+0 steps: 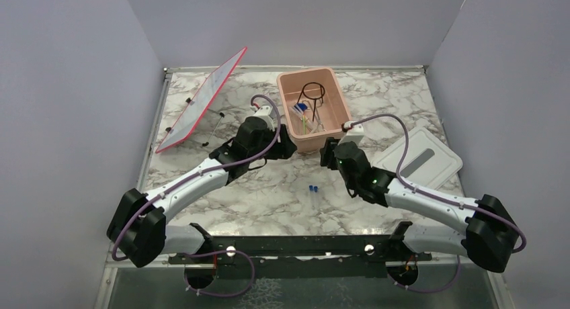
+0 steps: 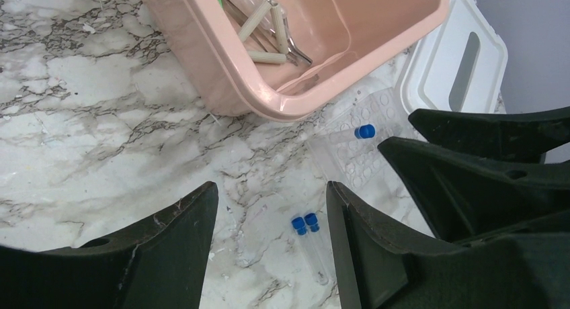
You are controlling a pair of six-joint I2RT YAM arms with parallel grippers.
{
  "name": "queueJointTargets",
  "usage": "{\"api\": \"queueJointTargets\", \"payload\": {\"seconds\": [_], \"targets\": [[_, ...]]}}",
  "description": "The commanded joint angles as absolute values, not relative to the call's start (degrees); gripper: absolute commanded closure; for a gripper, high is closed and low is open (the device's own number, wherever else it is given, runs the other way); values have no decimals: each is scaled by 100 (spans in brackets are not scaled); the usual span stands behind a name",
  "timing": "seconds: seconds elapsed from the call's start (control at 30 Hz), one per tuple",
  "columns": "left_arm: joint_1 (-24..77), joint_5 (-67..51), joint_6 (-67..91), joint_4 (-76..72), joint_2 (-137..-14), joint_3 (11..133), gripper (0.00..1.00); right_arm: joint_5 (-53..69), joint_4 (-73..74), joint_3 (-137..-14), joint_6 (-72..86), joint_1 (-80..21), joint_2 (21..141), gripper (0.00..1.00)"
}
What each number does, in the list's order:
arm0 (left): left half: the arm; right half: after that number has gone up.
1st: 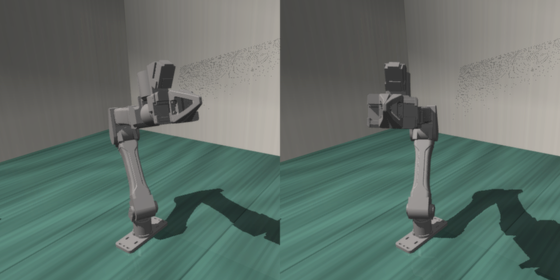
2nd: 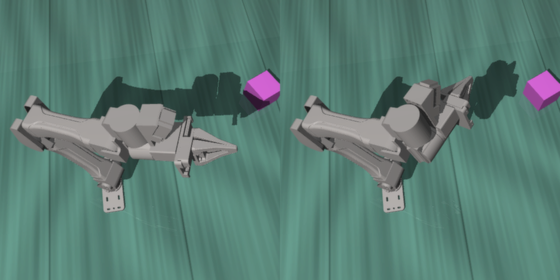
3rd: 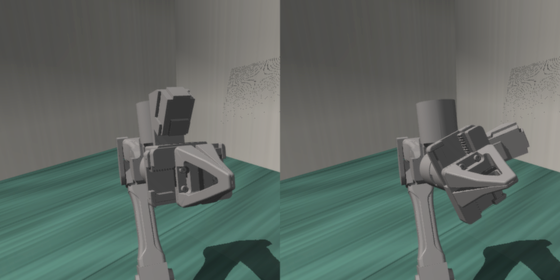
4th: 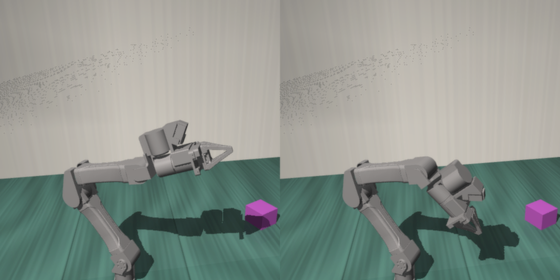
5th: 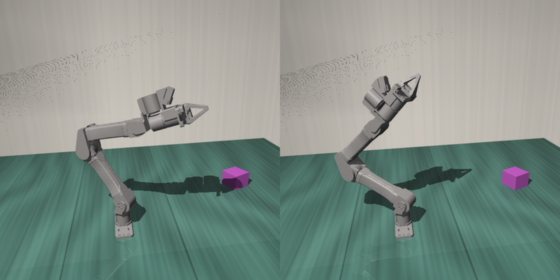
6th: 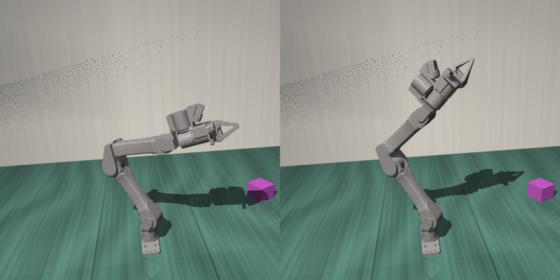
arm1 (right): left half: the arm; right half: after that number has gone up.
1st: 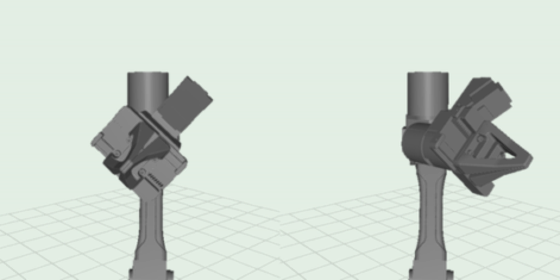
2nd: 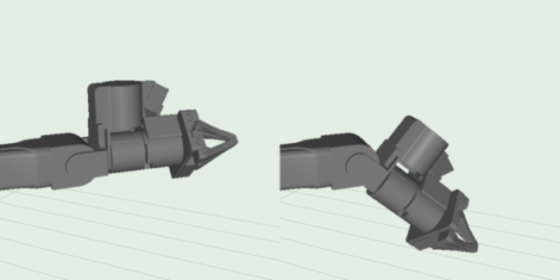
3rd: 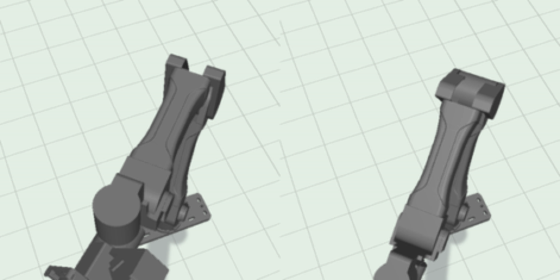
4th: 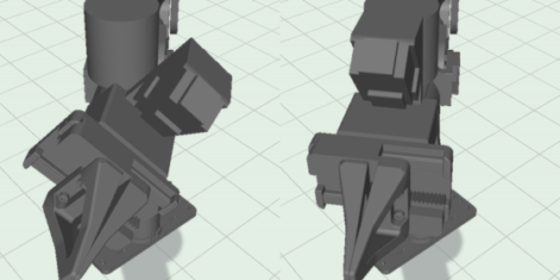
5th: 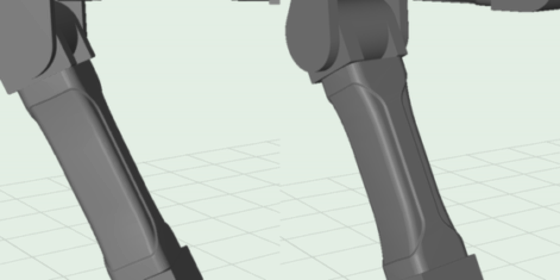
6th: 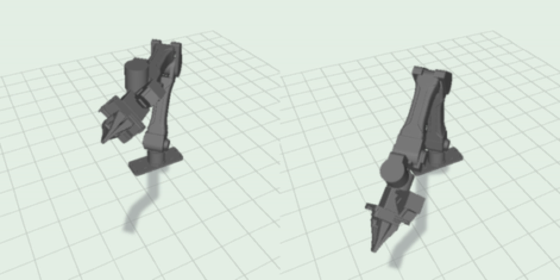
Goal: Organize the chemistry lab equipment
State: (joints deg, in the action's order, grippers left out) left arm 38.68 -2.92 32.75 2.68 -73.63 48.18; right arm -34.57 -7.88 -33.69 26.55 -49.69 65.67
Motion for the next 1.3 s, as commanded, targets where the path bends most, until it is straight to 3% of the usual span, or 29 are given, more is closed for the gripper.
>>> {"api": "queueJointTargets", "payload": {"seconds": [0.0,0.2,0.63,0.93,1.27], "targets": [[3840,-150,3300,168,-7100,4671,36,-3318,1085,-4077,3361,-4761,6810,46],[3836,-227,3352,160,-7033,4543,35,-2895,1716,-4524,3407,-4520,7276,58],[3839,-563,3405,53,-7007,4298,32,-2668,2038,-4773,3497,-4446,7655,61],[3841,-559,3402,44,-6987,4250,32,-2697,1980,-5104,3311,-4403,7692,53],[3841,-567,3445,26,-6958,4186,32,-2550,1705,-5283,3058,-4203,8156,64]]}}
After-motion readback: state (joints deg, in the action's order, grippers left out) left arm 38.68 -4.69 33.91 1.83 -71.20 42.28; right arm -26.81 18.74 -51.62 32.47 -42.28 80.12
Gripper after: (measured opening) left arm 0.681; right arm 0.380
